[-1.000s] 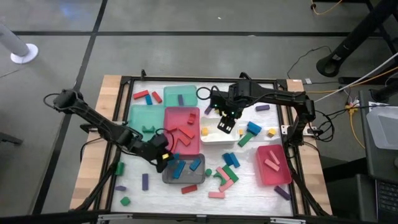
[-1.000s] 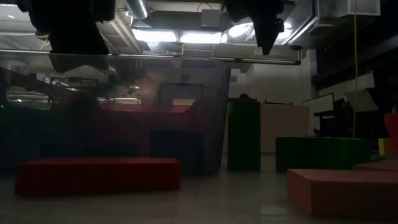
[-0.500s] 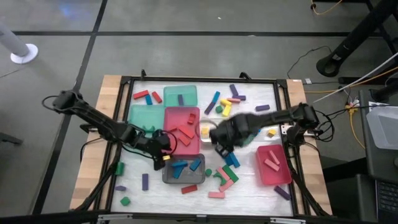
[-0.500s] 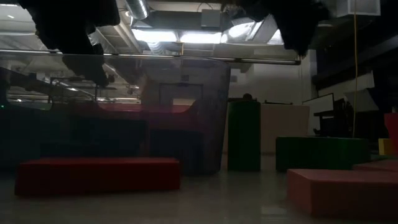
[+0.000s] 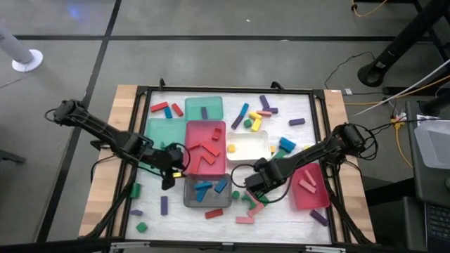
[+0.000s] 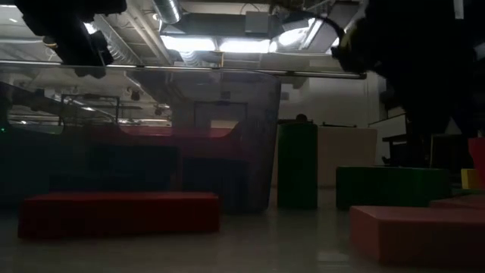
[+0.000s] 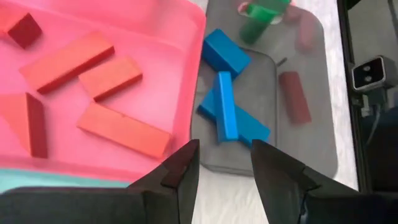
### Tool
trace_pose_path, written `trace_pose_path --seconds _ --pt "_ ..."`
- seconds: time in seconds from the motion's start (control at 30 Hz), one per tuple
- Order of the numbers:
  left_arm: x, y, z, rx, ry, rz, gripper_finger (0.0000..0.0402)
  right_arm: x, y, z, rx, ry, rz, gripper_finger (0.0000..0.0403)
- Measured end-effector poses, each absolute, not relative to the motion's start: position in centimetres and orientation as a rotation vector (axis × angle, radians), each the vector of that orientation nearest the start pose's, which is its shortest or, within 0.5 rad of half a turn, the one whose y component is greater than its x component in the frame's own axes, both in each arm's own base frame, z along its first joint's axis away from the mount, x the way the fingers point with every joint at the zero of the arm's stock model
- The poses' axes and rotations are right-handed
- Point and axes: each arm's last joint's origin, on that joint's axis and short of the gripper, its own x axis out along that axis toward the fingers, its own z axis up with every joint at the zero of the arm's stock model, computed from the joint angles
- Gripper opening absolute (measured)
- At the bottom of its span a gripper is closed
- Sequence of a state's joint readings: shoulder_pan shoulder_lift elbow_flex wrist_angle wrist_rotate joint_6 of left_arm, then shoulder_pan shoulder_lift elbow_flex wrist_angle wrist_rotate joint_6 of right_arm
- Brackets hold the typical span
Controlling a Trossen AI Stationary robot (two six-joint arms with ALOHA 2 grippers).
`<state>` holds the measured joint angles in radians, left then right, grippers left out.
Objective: Sort blocks
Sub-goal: Put the blue block into the black transparent bin
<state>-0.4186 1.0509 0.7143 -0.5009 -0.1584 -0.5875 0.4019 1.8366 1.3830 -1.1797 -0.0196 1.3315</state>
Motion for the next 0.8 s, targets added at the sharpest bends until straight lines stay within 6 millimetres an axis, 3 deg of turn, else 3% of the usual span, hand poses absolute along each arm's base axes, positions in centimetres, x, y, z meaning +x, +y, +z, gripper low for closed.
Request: trace_pose_path --seconds 0.6,0.8 --pt "18.2 -8.8 23.7 -0.303 0.862 -0.041 0.0131 29.1 12.4 14.9 0.766 1.486 -0.693 0.0204" --pt "17.9 -8.9 23.9 -0.342 0.893 -0.096 0.0131 29.0 12.5 14.3 0.801 1.473 -0.653 0.0149"
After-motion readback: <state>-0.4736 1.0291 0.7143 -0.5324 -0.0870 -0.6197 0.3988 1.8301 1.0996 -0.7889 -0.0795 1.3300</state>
